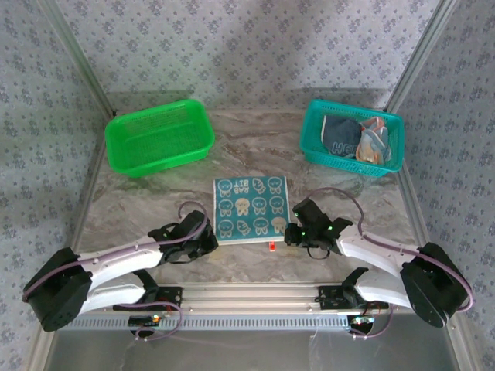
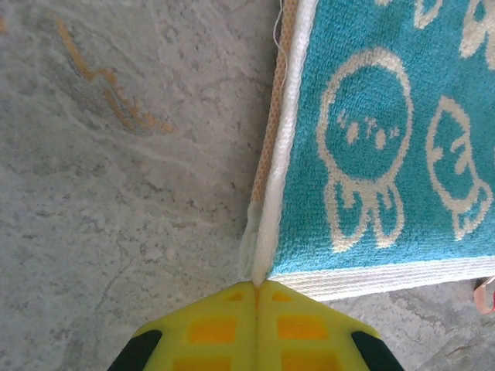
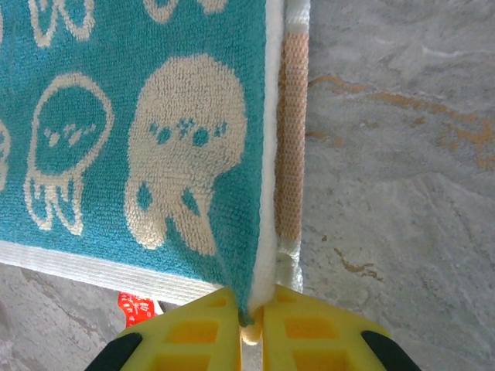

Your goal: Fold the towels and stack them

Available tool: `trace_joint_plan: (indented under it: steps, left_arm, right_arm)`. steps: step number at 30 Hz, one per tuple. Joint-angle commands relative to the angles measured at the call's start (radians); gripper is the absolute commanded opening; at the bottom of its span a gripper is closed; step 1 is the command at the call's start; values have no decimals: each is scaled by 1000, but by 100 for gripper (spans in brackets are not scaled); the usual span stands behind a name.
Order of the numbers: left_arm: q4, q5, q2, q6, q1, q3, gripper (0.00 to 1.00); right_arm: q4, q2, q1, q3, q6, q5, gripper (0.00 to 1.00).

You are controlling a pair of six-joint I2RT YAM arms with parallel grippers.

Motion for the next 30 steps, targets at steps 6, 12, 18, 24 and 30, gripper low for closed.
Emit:
trace_joint_plan:
  steps: [6,12,18,24,30]
  left_arm:
    - [-125,-108,4,62,3,102,0]
    - [-117,-105,81,86,11,141,0]
    - [-116,-81,120,79,11,132,6]
    - [-136,-84,101,77,10,125,25]
    - [-248,-107,22,110,10,175,45]
  right_arm:
    - [-90,-12,11,33,16,33,19]
    - [-84,6,11,26,10,30,22]
    - [-107,-22,12,26,4,32,32]
    - [-156,-71,12,48,0,41,41]
    - [-193,-133,14,81,-13,52,42]
